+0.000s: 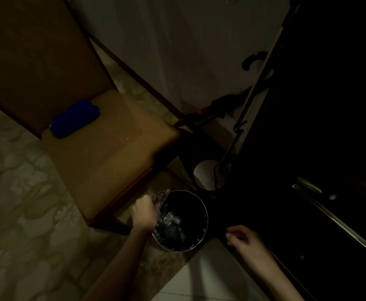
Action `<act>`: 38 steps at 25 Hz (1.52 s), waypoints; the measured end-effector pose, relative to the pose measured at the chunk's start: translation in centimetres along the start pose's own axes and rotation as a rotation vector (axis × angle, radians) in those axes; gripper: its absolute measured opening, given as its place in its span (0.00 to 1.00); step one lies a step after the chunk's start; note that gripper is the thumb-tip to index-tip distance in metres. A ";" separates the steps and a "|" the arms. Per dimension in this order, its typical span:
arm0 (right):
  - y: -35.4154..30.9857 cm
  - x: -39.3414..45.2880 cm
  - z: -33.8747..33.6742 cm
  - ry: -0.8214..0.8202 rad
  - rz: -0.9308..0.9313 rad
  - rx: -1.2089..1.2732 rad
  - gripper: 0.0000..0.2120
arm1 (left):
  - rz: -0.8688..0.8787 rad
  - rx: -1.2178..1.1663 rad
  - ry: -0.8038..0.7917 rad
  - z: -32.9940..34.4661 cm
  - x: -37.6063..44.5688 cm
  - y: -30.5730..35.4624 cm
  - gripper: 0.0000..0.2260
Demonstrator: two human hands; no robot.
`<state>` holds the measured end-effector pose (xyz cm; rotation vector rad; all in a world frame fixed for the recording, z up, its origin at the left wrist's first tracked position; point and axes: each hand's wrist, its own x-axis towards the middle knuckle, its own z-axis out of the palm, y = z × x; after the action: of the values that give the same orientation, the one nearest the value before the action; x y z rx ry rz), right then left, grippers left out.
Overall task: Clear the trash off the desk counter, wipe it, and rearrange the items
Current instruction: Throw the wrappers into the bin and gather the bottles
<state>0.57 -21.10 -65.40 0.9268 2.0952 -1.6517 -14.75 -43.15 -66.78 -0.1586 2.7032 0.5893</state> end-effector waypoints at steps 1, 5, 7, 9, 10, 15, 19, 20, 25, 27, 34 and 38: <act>-1.1 -0.5 -0.3 -0.007 -0.006 -0.011 0.04 | 0.008 -0.007 0.008 -1.3 -0.5 0.5 0.11; -4.9 -3.1 -1.1 -0.017 -0.039 -0.091 0.07 | 0.025 -0.075 -0.010 -5.3 -2.6 2.2 0.11; -7.4 -5.1 -1.7 -0.017 -0.067 -0.169 0.05 | 0.052 -0.074 -0.021 -7.9 -4.0 3.1 0.12; -10.6 -7.1 -2.6 0.016 -0.115 -0.282 0.03 | 0.115 0.006 -0.038 -11.1 -5.4 4.6 0.10; -12.5 -8.1 -3.0 0.034 -0.140 -0.344 0.03 | 0.150 0.073 -0.036 -13.1 -6.3 5.7 0.10; -22.3 -14.4 -5.6 0.031 -0.236 -0.428 0.08 | 0.271 0.216 -0.047 -24.2 -10.9 10.9 0.10; -30.0 -20.1 -8.5 -0.007 -0.324 -0.535 0.09 | 0.390 0.169 -0.087 -35.0 -15.2 14.6 0.13; -32.1 -21.7 -9.4 -0.019 -0.350 -0.593 0.09 | 0.424 0.147 -0.093 -38.0 -16.5 15.8 0.13; -40.4 -30.7 -13.3 0.020 -0.508 -0.908 0.06 | 0.624 -0.110 -0.157 -50.2 -24.3 21.7 0.10; -42.1 -33.4 -14.8 0.076 -0.557 -0.889 0.12 | 0.692 -0.225 -0.200 -52.3 -27.1 24.0 0.09; -41.9 -40.3 -24.4 -0.032 -0.473 -0.094 0.14 | 0.587 -0.693 -0.512 -49.9 -34.8 31.3 0.10; -38.8 -43.1 -29.2 0.136 -0.463 -0.046 0.14 | 0.544 -0.820 -0.677 -45.4 -37.8 35.3 0.14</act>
<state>11.20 -10.81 -2.18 0.5791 2.5767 -1.7774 -1.26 -29.12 -0.83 0.4957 1.7030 1.5511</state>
